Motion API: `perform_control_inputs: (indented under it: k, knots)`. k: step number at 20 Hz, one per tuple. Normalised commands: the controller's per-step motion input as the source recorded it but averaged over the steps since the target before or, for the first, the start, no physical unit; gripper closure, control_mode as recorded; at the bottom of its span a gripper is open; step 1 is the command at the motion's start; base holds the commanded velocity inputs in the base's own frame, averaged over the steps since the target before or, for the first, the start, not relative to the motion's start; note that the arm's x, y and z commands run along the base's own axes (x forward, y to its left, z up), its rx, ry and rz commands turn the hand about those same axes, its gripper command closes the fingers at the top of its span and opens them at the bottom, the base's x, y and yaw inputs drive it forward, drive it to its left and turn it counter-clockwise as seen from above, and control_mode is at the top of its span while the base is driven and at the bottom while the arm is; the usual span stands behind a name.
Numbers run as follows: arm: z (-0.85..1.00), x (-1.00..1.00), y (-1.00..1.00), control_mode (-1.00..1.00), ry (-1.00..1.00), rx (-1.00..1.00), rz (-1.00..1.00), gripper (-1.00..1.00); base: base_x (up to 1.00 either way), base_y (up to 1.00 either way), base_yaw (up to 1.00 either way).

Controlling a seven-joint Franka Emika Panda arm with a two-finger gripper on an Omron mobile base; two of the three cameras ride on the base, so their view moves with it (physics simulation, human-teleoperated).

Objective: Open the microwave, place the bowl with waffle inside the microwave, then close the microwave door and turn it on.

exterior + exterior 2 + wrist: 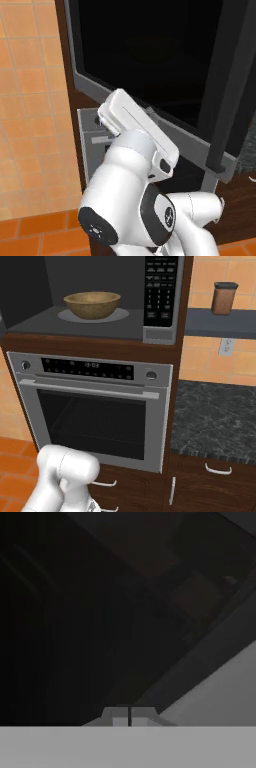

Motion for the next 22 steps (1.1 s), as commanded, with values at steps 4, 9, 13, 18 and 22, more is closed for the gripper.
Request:
perform_control_inputs:
  k: [4,9,13,18,22]
  knots:
    - [0.59,0.53,-0.84,-1.00,-0.07,-0.09,0.00,1.00,0.00,0.00,0.00]
    - [0.73,0.69,-0.33,-1.00,0.05,0.07,0.00,1.00,0.00,0.00,0.00]
    - [0.39,0.89,-0.06,-1.00,0.09,0.15,0.00,1.00,0.00,0.00,0.00]
    - [0.00,1.00,-0.26,-1.00,0.25,0.19,0.03,1.00,0.00,0.00,0.00]
    - [-0.01,1.00,-0.49,-1.00,0.11,0.30,0.25,1.00,0.00,0.00,0.00]
